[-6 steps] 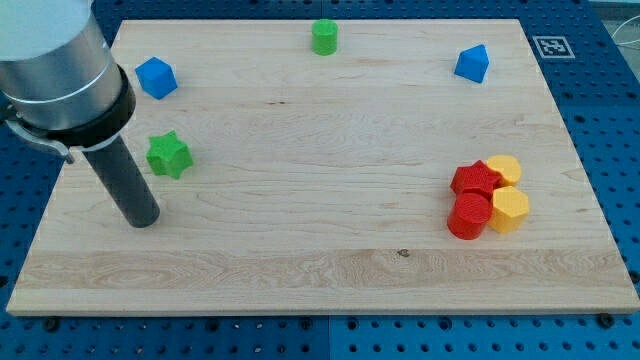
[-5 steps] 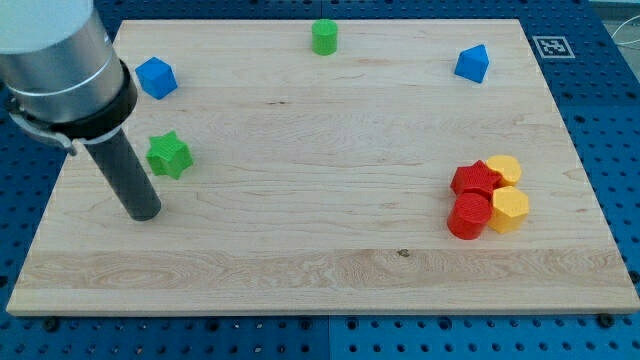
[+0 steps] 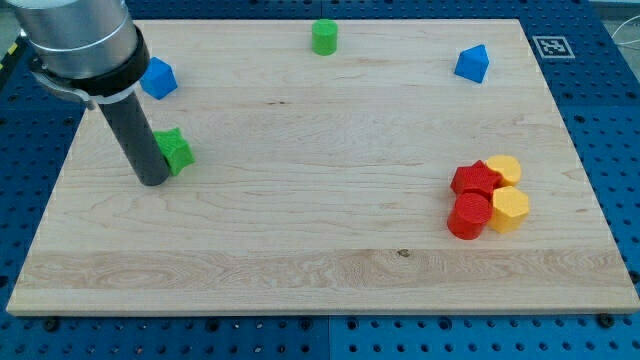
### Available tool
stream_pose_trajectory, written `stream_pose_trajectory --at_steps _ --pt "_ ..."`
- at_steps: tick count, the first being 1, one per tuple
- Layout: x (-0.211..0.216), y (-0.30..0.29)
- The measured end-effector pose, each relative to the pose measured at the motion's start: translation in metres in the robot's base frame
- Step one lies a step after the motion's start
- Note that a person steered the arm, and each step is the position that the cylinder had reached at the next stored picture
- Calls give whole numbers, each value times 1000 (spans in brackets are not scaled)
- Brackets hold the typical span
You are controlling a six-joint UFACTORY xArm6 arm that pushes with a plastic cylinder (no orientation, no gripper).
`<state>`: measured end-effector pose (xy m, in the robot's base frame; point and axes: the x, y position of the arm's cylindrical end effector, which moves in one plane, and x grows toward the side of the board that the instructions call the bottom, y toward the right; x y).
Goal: Slide green star closer to the blue cube
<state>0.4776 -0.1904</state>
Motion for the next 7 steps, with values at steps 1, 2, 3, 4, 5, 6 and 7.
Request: stream_pose_trajectory --at_steps 1,2,3,4,5,6,7 --pt "-10 0" --pt "-24 0" --pt "-35 0" --pt "-35 0" --pt "-31 0" --pt "-26 7" --pt "-7 14"
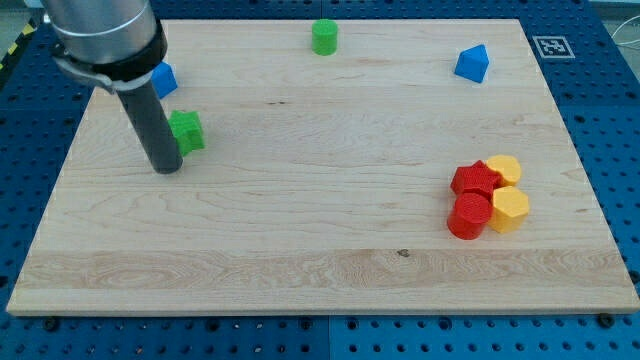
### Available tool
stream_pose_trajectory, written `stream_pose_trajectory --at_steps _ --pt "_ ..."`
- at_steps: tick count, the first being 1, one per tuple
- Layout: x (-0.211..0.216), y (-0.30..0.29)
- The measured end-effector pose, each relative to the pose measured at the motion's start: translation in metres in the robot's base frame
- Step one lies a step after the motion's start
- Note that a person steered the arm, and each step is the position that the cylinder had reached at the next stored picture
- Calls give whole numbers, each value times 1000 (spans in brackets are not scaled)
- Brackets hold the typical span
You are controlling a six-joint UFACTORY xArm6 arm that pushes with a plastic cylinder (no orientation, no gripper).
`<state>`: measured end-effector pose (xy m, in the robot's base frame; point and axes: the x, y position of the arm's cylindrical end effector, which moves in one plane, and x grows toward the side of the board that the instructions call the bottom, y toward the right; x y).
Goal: Slide green star closer to the blue cube
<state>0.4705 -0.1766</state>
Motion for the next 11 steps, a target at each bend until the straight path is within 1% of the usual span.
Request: stream_pose_trajectory --at_steps 1,2,3,4,5,6,8,9,11 --pt "0 16" --pt "-1 17" --pt "-13 29" --pt "-18 29" --pt "-45 29" --pt "-57 24" --pt "-59 3" --pt "-58 2" --pt "-32 0"
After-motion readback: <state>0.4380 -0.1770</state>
